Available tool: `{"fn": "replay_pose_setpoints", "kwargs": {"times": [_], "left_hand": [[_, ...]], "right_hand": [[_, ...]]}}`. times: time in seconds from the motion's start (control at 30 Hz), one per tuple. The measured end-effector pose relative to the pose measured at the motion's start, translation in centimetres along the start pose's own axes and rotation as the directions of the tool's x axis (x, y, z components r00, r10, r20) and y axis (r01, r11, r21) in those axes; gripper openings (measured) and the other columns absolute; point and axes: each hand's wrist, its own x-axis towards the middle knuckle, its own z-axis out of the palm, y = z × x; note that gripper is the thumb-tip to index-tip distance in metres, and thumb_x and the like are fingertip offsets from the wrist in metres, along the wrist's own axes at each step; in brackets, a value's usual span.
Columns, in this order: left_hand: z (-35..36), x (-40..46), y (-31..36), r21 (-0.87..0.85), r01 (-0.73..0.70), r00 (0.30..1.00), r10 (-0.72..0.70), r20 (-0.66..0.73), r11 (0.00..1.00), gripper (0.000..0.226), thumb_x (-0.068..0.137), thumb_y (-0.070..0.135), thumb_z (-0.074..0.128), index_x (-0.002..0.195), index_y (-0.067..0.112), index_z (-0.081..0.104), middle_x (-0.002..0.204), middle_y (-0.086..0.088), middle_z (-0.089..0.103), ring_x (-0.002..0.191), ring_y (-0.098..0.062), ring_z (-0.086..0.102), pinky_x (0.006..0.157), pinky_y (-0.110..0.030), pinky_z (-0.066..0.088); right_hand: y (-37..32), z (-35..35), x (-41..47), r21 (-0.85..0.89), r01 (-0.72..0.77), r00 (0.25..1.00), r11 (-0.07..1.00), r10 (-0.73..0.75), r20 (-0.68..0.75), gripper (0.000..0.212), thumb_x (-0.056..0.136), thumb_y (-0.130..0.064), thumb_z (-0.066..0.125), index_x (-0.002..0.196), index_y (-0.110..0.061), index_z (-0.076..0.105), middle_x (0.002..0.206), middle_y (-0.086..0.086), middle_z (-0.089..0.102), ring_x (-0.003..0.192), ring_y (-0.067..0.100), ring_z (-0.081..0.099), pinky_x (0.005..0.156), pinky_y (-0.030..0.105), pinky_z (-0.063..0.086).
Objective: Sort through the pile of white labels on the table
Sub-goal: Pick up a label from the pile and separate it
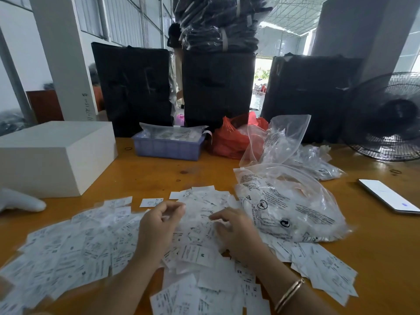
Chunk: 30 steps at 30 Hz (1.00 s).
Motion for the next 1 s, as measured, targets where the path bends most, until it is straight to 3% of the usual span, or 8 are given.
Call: {"fn": "replay_pose_setpoints", "kwargs": {"times": [0.17,0.47,0.53,0.6,0.67,0.83,0.9,1.0], "left_hand": [[-0.2,0.1,0.0,-0.067,0.055,0.997,-0.059,-0.05,0.996,0.002,0.086,0.027,0.065,0.086,0.027,0.068,0.078,0.013,0.071,0.077,0.005,0.063,0.055,-0.007,0.042],[0.1,0.0,-0.1,-0.07,0.052,0.995,-0.058,-0.086,0.996,0.009,0.089,0.022,0.062,0.083,0.029,0.063,0.077,0.018,0.069,0.076,0.014,0.06,0.06,-0.009,0.041],[0.1,0.0,-0.1,-0.092,0.048,0.995,-0.056,-0.084,0.995,0.013,0.09,0.018,0.059,0.084,0.03,0.062,0.083,0.016,0.07,0.06,0.003,0.059,0.053,-0.013,0.043],[0.1,0.0,-0.2,-0.105,0.047,0.996,-0.055,-0.074,0.993,0.016,0.091,0.015,0.057,0.089,0.03,0.061,0.089,0.015,0.071,0.037,-0.001,0.043,0.038,-0.013,0.035],[0.0,0.0,-0.2,-0.098,0.059,0.995,-0.066,-0.07,0.993,0.018,0.09,0.013,0.058,0.093,0.031,0.06,0.091,0.014,0.07,0.03,-0.002,0.035,0.033,-0.011,0.029],[0.0,-0.2,0.2,-0.039,0.077,0.994,-0.08,-0.079,0.996,0.022,0.087,0.017,0.066,0.1,0.032,0.059,0.087,0.017,0.067,0.05,0.007,0.054,0.042,-0.009,0.041],[-0.1,-0.3,0.3,-0.041,0.081,0.993,-0.084,-0.081,0.996,0.021,0.086,0.018,0.067,0.094,0.035,0.058,0.084,0.015,0.068,0.048,0.006,0.055,0.04,-0.01,0.041],[-0.2,-0.2,0.2,-0.03,0.071,0.994,-0.073,-0.078,0.997,0.022,0.085,0.022,0.068,0.085,0.04,0.055,0.079,0.01,0.067,0.066,-0.006,0.064,0.051,-0.017,0.05]], "right_hand": [[0.1,1.4,0.0,-0.24,0.159,0.981,0.958,-0.127,0.144,0.041,0.091,-0.038,0.049,0.132,-0.032,0.051,0.135,-0.015,0.052,0.126,0.007,0.038,0.105,0.028,0.021],[0.2,1.5,0.2,-0.257,0.144,0.989,0.956,-0.132,0.065,0.046,0.089,-0.035,0.048,0.134,-0.031,0.047,0.132,-0.011,0.053,0.122,0.012,0.044,0.103,0.03,0.024],[0.3,1.4,0.2,-0.262,0.091,0.996,0.961,-0.089,0.021,0.047,0.089,-0.027,0.045,0.136,-0.029,0.043,0.133,-0.009,0.052,0.122,0.012,0.044,0.106,0.03,0.024],[0.6,1.4,0.1,-0.292,0.063,0.998,0.954,-0.057,0.031,0.05,0.089,-0.024,0.042,0.138,-0.028,0.039,0.13,-0.007,0.055,0.119,0.013,0.047,0.106,0.029,0.024],[0.7,1.5,0.2,-0.314,0.069,0.997,0.947,-0.056,0.052,0.049,0.091,-0.023,0.041,0.14,-0.026,0.039,0.129,-0.006,0.057,0.119,0.014,0.047,0.105,0.029,0.024],[0.7,1.5,0.3,-0.264,0.081,0.997,0.961,-0.074,0.034,0.04,0.095,-0.021,0.041,0.134,-0.027,0.049,0.129,-0.01,0.056,0.118,0.01,0.049,0.101,0.025,0.03],[0.7,1.4,0.2,-0.206,0.059,0.998,0.977,-0.059,0.004,0.037,0.096,-0.02,0.042,0.131,-0.028,0.053,0.124,-0.01,0.058,0.112,0.01,0.052,0.095,0.024,0.038],[0.5,1.2,0.0,-0.105,0.02,0.999,0.994,-0.023,-0.034,0.034,0.095,-0.015,0.046,0.124,-0.028,0.058,0.117,-0.01,0.06,0.102,0.007,0.055,0.086,0.023,0.048]]}}
